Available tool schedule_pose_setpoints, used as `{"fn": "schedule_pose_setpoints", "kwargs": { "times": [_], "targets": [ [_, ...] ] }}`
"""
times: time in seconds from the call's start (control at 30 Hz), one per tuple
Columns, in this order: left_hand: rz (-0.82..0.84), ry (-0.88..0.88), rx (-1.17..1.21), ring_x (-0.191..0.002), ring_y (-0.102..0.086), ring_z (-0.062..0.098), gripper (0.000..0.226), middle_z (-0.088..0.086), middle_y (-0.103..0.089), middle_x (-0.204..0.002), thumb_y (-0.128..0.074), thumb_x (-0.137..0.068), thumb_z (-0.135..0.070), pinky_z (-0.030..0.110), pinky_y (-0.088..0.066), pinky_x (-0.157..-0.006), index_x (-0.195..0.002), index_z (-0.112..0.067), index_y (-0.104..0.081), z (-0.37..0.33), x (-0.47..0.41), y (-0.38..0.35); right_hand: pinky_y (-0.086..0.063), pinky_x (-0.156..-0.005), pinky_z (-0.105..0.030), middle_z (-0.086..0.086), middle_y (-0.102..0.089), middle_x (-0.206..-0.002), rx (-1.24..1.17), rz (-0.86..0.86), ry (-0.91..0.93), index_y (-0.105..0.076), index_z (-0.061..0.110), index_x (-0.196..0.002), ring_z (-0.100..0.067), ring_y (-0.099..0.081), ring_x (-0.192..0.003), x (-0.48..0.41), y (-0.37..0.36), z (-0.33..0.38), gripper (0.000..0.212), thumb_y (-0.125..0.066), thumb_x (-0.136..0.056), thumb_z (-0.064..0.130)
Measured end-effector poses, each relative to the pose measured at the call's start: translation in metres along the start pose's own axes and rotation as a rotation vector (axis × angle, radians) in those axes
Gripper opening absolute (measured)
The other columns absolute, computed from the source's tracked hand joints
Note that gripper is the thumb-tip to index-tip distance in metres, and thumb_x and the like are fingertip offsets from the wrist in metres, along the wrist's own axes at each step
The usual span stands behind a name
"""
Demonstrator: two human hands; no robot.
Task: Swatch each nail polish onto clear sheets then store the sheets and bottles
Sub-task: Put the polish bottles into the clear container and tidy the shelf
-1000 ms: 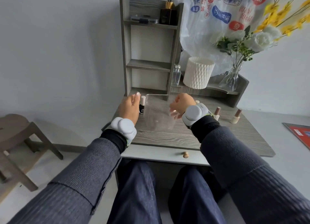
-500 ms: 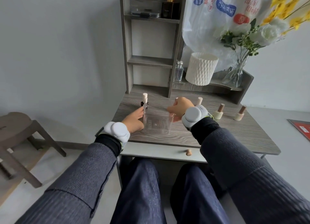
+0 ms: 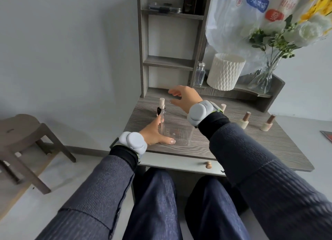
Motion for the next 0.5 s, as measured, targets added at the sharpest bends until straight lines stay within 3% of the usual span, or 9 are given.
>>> {"fn": "schedule_pose_setpoints", "kwargs": {
  "times": [0.1,0.27,0.5],
  "targets": [
    [-0.010,0.002,-0.008,-0.143,-0.020,0.012,0.139,-0.006,-0.020,-0.156,-0.084,-0.044,-0.056,0.040,-0.019,-0.118,-0.151,-0.032,0.002,0.001,0.000,0.000,-0.042,-0.097,-0.026,-0.008,-0.065,-0.125,0.031,0.081,0.050,-0.060,0.010,-0.128,-0.021,-0.059,-0.115,-0.016,-0.008,0.012,0.038,-0.064,-0.090,0.011],
    [-0.045,0.003,-0.018,-0.143,-0.020,0.013,0.119,-0.005,-0.021,-0.155,-0.086,-0.064,-0.034,0.038,-0.019,-0.118,-0.152,-0.025,-0.006,0.007,-0.004,-0.001,-0.048,-0.094,-0.029,-0.005,-0.068,-0.117,0.076,0.139,0.028,-0.069,0.015,-0.117,-0.020,-0.063,-0.109,-0.039,-0.022,0.013,0.029,-0.066,-0.088,0.011],
    [-0.045,-0.020,-0.002,-0.141,-0.023,0.010,0.127,-0.007,-0.025,-0.154,-0.087,-0.054,-0.042,0.039,-0.020,-0.118,-0.151,-0.030,-0.007,0.008,-0.005,-0.002,-0.052,-0.083,-0.030,-0.004,-0.072,-0.101,0.086,0.093,-0.006,-0.075,0.014,-0.099,-0.021,-0.066,-0.095,-0.052,-0.030,0.000,0.018,-0.068,-0.084,0.008]
  ]
}}
Point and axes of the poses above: each hand's wrist, its own x-axis away from the middle knuckle, its own y-axis out of the back of the hand, z = x × y, the point moved 1 cm from there along -x, towards the middle knuckle
